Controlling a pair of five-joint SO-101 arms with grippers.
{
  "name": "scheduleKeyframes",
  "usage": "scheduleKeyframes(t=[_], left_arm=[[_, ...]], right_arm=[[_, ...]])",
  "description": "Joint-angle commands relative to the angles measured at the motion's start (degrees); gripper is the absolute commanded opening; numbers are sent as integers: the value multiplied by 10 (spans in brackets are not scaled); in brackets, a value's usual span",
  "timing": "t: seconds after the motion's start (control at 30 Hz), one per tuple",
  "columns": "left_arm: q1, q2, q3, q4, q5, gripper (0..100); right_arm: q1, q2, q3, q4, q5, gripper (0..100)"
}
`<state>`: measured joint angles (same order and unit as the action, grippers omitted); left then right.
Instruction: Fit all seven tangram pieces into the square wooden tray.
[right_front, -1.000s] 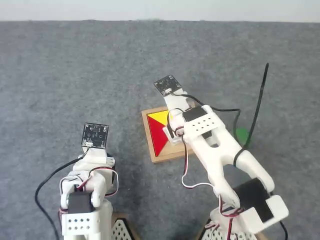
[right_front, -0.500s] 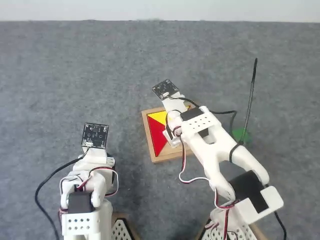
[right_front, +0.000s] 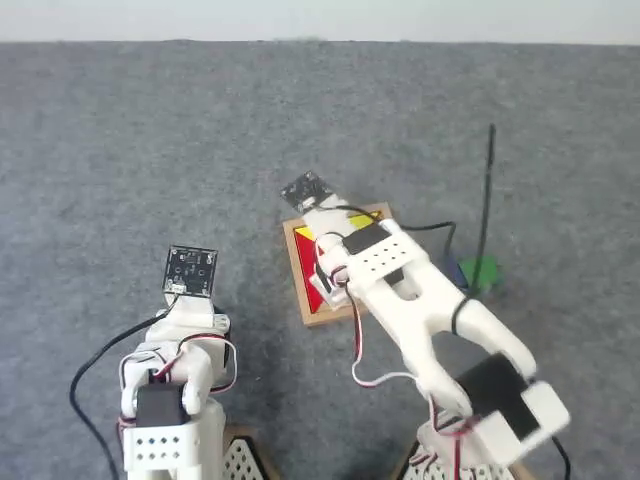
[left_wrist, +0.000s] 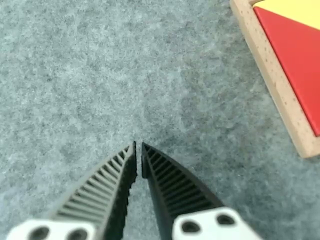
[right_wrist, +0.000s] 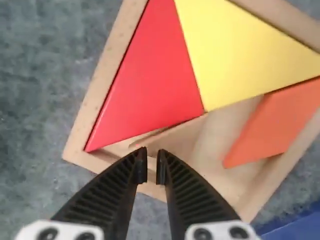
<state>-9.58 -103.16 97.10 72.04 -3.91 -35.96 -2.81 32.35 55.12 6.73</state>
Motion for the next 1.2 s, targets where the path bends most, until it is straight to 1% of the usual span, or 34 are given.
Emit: scheduleKeyframes(t=[0.0, 0.17, 0.33, 0.53, 0.7, 0.8, 0.9, 1.07, 1.17], left_arm=[[3, -10, -6, 2, -1, 21], [3, -10, -6, 2, -1, 21], [3, -10, -6, 2, -1, 21], [3, -10, -6, 2, -1, 21], [3, -10, -6, 2, -1, 21], [3, -10, -6, 2, -1, 21], [3, -10, -6, 2, -1, 21], [3, -10, -6, 2, -1, 21], [3, -10, -6, 2, -1, 21]], right_arm=[[22, -66, -7, -13, 4, 38], [36, -59, -7, -57, 6, 40], [33, -6, -11, -86, 8, 41], [51, 54, -26, -80, 29, 37], [102, 65, -27, -58, 27, 37], [110, 64, -26, -43, 25, 37], [91, 55, -25, -24, 7, 36], [33, 1, 3, -18, -4, 36], [35, -36, 9, -19, -6, 36]])
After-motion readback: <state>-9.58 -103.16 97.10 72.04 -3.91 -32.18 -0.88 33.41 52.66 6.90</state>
